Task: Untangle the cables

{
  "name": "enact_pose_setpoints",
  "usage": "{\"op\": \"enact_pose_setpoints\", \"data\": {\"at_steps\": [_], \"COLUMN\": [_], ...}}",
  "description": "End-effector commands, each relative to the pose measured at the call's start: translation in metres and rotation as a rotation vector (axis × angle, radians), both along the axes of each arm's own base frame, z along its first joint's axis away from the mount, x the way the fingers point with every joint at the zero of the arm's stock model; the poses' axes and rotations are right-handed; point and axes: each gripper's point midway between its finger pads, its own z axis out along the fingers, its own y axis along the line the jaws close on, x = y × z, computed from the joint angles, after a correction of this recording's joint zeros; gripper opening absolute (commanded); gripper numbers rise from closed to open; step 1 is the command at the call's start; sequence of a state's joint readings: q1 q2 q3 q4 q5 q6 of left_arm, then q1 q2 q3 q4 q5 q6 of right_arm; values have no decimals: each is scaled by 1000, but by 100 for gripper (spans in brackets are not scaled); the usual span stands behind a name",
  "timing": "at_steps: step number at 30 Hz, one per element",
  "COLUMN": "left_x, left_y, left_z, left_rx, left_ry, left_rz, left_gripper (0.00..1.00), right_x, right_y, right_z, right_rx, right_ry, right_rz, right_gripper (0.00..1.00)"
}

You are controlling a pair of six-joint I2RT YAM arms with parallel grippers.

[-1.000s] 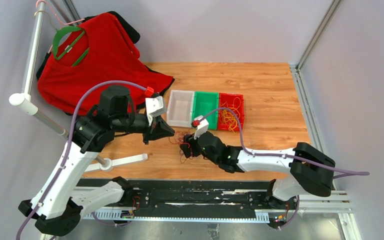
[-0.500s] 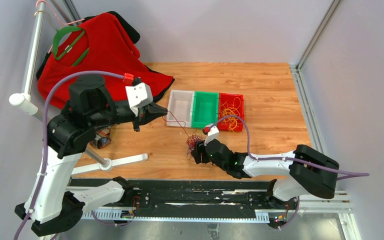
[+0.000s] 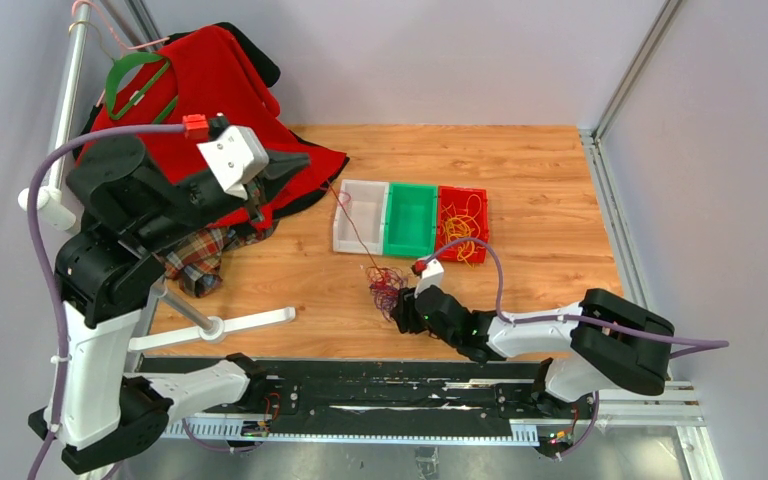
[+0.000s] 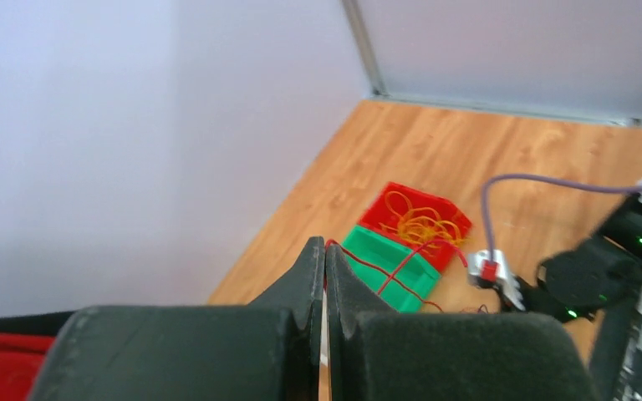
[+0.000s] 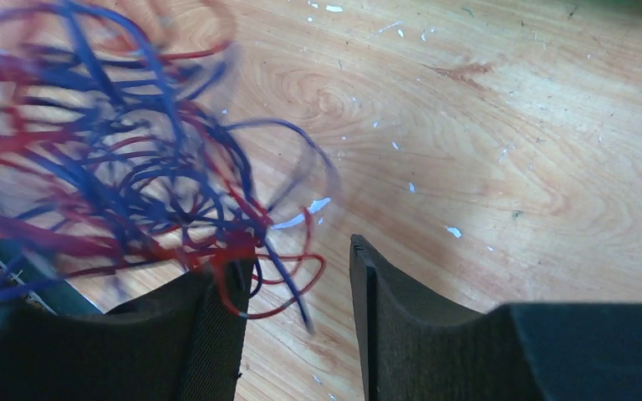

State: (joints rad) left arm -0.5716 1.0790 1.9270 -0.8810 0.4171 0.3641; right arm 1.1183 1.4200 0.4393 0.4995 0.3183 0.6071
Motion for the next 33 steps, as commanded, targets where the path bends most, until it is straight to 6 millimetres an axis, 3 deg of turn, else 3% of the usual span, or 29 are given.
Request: {"op": "enact_pose_setpoints", "data": {"at_steps": [1, 4, 7, 11, 17, 23, 28, 33], "left_x": [11, 11, 12, 19, 33, 39, 43, 41], "left_y": [32, 39, 29, 19, 24, 34, 53, 78], "left_z": [83, 102, 87, 33, -60, -150, -191, -227], "left_rx": [-231, -278, -226, -138, -6, 154, 252, 363], "left_ry": [-269, -311, -243, -122, 7, 129, 164, 197], "left_rz": [192, 224, 181, 161, 228, 279, 361, 458], "left_gripper": [1, 1, 1, 0, 1, 1, 1, 0], "right_x": [-2, -4, -4, 0, 7, 10, 17, 30], "right_y": [-13, -16, -18, -15, -2, 8, 31, 69], "right_z": [-16, -21, -19, 4, 57, 88, 91, 87], "right_rx": [-24, -31, -27, -8, 29, 60, 45, 47], "right_ry": [31, 43, 41, -5, -96, -147, -153, -108], "right_rz": [-39, -39, -42, -33, 26, 59, 120, 203], "right_gripper": [45, 42, 40, 41, 59, 60, 58, 57]}}
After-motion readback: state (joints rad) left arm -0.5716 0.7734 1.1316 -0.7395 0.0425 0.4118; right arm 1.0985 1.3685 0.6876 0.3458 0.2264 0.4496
